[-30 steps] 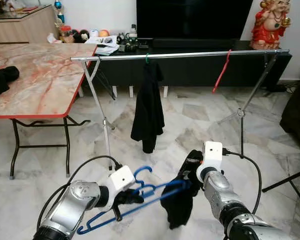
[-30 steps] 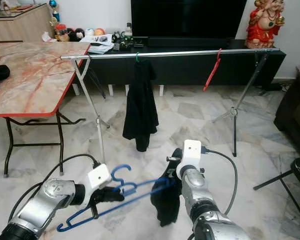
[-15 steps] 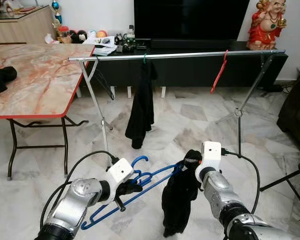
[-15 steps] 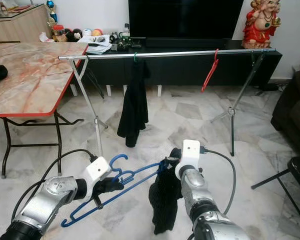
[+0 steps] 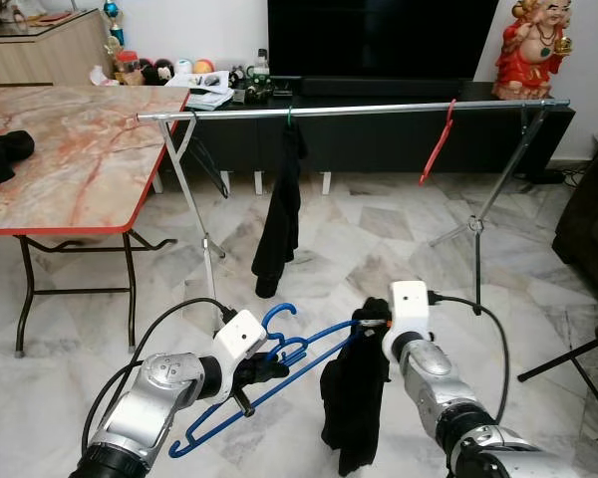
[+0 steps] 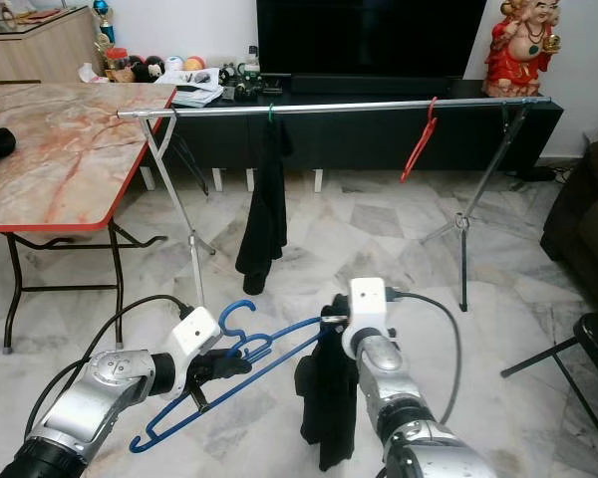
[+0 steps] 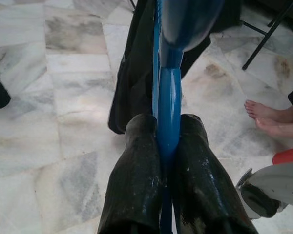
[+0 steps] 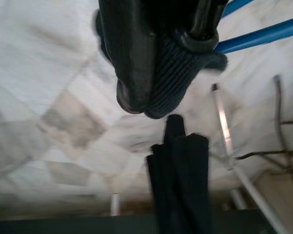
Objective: Hang hanger
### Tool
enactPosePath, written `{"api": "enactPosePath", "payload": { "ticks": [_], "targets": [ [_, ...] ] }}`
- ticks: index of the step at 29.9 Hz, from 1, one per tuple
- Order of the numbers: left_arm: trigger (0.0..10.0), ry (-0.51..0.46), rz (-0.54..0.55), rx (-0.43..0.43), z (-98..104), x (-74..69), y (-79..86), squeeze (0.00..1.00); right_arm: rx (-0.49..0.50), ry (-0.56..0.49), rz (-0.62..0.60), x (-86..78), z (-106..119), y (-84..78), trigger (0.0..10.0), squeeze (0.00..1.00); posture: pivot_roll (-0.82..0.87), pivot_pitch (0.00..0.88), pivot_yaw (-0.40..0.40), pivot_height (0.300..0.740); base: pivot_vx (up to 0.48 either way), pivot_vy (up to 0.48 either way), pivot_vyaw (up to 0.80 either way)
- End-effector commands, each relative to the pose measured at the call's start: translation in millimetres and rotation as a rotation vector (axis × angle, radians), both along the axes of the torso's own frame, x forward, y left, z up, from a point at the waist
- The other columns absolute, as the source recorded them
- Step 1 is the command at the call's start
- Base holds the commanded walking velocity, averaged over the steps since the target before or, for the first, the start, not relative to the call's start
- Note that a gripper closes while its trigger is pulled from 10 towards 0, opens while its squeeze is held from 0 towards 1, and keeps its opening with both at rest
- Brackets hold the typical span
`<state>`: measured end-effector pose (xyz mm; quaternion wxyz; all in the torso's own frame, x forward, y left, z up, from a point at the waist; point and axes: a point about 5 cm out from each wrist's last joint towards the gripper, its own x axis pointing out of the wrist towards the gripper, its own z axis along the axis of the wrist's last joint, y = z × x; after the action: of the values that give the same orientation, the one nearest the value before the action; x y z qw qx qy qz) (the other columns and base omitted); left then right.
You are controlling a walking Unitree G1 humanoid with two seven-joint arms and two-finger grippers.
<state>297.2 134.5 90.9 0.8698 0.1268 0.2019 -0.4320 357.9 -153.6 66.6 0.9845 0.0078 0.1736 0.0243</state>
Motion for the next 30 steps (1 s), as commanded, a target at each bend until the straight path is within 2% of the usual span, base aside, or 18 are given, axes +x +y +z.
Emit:
{"api": "enactPosePath", "payload": {
  "ticks": [1, 5, 8, 14, 18, 20, 24, 25, 26, 30],
  "targets": [
    [10.0, -0.004, -0.028, -0.003, 4.2, -1.0, -3.1, 0.00, 0.017, -0.027, -0.050, 4.1, 7.0, -4.7, 10.0, 0.00, 0.14, 0.000, -0.036, 0.740, 0.000, 0.000, 0.00],
    [10.0, 0.020, -0.063, -0.012, 4.0, -4.3, -5.6, 0.00, 0.033, -0.031, -0.076, 5.0, 8.5, -6.2, 10.0, 0.00, 0.14, 0.000, -0.036, 0.740, 0.000, 0.000, 0.00],
    [10.0, 0.018, -0.069, -0.015, 4.7, -5.1, -6.8, 0.00, 0.081, -0.028, -0.124, 5.9, 9.7, -8.5, 10.0, 0.00, 0.15, 0.000, -0.036, 0.740, 0.000, 0.000, 0.00],
    [10.0, 0.028, -0.075, -0.012, 3.9, -5.1, -7.0, 0.00, 0.129, -0.024, -0.122, 5.9, 9.2, -5.7, 10.0, 0.00, 0.15, 0.000, -0.036, 0.740, 0.000, 0.000, 0.00],
    [10.0, 0.041, -0.090, 0.006, 2.2, -6.1, -8.7, 0.00, 0.216, -0.005, -0.120, 5.7, 7.7, -0.1, 10.0, 0.00, 0.15, 0.000, -0.036, 0.740, 0.000, 0.000, 0.00],
    [10.0, 0.047, -0.088, 0.021, 1.5, -6.4, -8.9, 0.00, 0.268, -0.008, -0.092, 7.3, 10.0, 6.5, 10.0, 0.00, 0.16, 0.000, -0.036, 0.740, 0.000, 0.000, 0.00],
    [10.0, 0.052, -0.067, 0.040, -1.2, -4.9, -7.2, 0.00, 0.309, -0.021, -0.024, 9.6, 14.4, 17.2, 10.0, 0.00, 0.15, 0.000, -0.034, 0.740, 0.000, 0.000, 0.00],
    [10.0, 0.053, -0.064, 0.043, -1.6, -4.5, -6.9, 0.00, 0.317, -0.026, 0.027, 10.1, 16.1, 23.4, 10.0, 0.00, 0.15, 0.000, -0.034, 0.740, 0.000, 0.000, 0.00],
    [10.0, 0.052, -0.066, 0.044, -1.4, -4.3, -7.0, 0.00, 0.318, -0.030, 0.074, 10.0, 17.0, 28.9, 10.0, 0.00, 0.15, 0.000, -0.034, 0.740, 0.000, 0.000, 0.00],
    [10.0, 0.037, -0.047, 0.045, 0.3, -0.6, -7.2, 0.00, 0.320, -0.017, 0.112, 8.7, 15.6, 33.6, 10.0, 0.00, 0.15, 0.000, -0.033, 0.740, 0.000, 0.000, 0.00]
  ]
}}
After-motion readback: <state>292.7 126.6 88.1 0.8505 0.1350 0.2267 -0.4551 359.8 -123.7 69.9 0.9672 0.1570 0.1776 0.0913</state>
